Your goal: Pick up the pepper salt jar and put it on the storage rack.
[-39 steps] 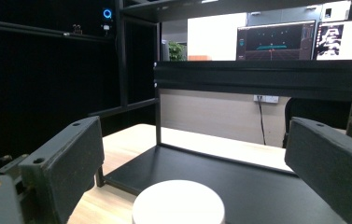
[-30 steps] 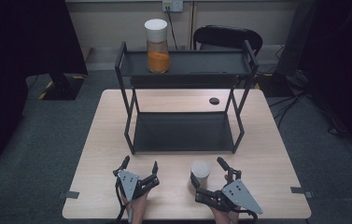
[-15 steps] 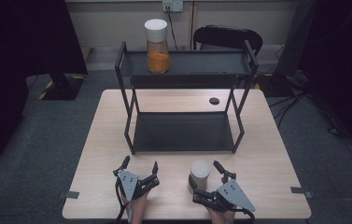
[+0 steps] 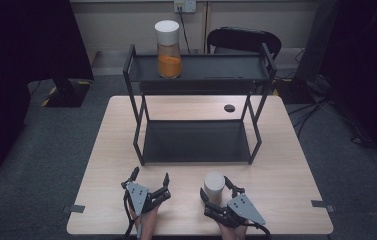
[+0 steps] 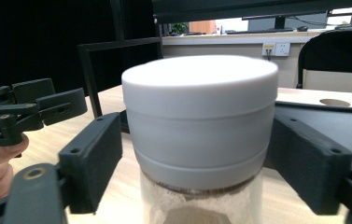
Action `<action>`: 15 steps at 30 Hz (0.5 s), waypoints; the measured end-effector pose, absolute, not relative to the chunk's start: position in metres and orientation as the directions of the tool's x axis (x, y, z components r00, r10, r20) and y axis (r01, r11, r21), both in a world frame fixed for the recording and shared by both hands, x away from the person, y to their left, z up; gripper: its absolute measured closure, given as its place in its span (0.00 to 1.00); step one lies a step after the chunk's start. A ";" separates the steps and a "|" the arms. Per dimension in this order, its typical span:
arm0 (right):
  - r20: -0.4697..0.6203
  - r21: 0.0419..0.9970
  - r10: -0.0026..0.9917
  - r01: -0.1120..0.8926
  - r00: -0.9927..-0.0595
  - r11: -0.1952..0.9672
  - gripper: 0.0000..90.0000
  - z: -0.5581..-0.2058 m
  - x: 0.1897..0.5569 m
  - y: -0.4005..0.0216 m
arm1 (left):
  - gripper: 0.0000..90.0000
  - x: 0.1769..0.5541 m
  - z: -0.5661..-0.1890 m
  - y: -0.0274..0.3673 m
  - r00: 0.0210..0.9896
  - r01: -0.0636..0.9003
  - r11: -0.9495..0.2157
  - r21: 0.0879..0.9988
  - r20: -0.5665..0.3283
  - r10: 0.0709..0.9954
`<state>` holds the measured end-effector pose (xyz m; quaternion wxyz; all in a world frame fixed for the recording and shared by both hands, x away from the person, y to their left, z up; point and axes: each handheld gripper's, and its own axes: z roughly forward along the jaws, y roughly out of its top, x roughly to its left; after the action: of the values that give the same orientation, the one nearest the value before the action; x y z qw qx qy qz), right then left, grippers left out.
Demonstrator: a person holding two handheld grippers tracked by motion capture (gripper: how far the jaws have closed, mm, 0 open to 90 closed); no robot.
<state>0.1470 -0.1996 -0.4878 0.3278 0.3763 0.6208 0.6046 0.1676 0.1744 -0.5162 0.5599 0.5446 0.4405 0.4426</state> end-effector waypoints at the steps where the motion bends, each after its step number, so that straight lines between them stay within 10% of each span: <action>1: 0.051 0.997 0.863 0.075 -0.503 -0.016 0.24 -0.488 0.147 -0.200 | 0.01 0.168 -0.516 0.174 0.220 -0.016 0.015 1.000 -0.011 0.975; 15: 0.022 0.997 0.864 0.077 -0.503 0.019 0.37 -0.486 0.148 -0.201 | 0.01 0.167 -0.516 0.173 0.213 -0.015 0.014 1.000 -0.011 0.977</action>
<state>0.1478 -0.2007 -0.4856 0.3317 0.3724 0.6322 0.5930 0.1674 0.1731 -0.5160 0.5580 0.5434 0.4426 0.4444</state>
